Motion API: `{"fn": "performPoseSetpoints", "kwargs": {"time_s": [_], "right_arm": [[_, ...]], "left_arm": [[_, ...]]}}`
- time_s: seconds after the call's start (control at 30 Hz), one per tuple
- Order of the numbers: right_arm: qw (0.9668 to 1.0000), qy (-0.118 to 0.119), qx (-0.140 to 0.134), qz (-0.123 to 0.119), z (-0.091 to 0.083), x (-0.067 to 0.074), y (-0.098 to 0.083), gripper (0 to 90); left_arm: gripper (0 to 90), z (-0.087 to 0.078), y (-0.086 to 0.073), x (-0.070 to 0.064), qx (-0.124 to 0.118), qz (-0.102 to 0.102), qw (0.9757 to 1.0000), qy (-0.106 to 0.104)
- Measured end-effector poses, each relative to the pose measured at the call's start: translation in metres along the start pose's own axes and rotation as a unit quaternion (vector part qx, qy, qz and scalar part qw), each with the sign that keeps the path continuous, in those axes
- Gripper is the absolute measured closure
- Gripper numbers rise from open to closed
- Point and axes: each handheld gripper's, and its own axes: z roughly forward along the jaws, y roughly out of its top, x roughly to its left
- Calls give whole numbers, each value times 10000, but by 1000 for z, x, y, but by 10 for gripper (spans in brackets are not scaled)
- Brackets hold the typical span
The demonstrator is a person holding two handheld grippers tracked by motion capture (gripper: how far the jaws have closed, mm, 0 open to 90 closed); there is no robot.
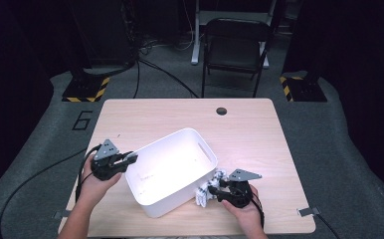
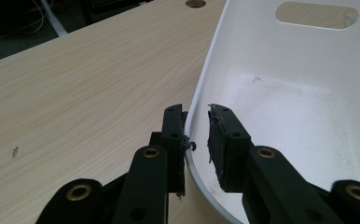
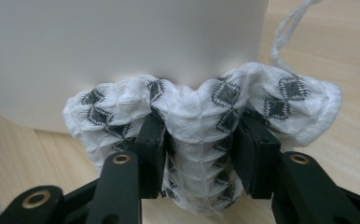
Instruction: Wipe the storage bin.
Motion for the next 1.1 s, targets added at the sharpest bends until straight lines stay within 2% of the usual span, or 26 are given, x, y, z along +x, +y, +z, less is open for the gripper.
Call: {"fn": "performPoseSetpoints", "kwargs": {"time_s": [0.2,0.33,0.43,0.6,0.7,0.87,1.0,1.1], "right_arm": [[9977,14,-680,-60,-21,8,14,580],[9962,39,-864,-112,-27,11,18,580],[9965,68,-825,-73,-24,8,15,578],[9992,74,-379,52,-11,2,6,572],[9997,68,-193,137,-4,0,1,571],[9999,27,122,115,3,0,-3,568],[9999,-51,150,-27,3,2,-3,571],[9999,-78,-47,-88,-2,6,1,576]], "left_arm": [[767,0,0,-1,0,15,10000,-13],[769,0,1,-1,16,65,10000,-4],[769,0,1,-2,17,64,10000,-5],[769,0,1,-2,13,62,10000,-11],[768,0,1,-2,12,53,10000,-10],[766,0,0,-2,-3,-4,10000,-29],[765,0,0,-2,7,7,10000,-36],[763,0,0,-2,4,7,10000,-43]]}}
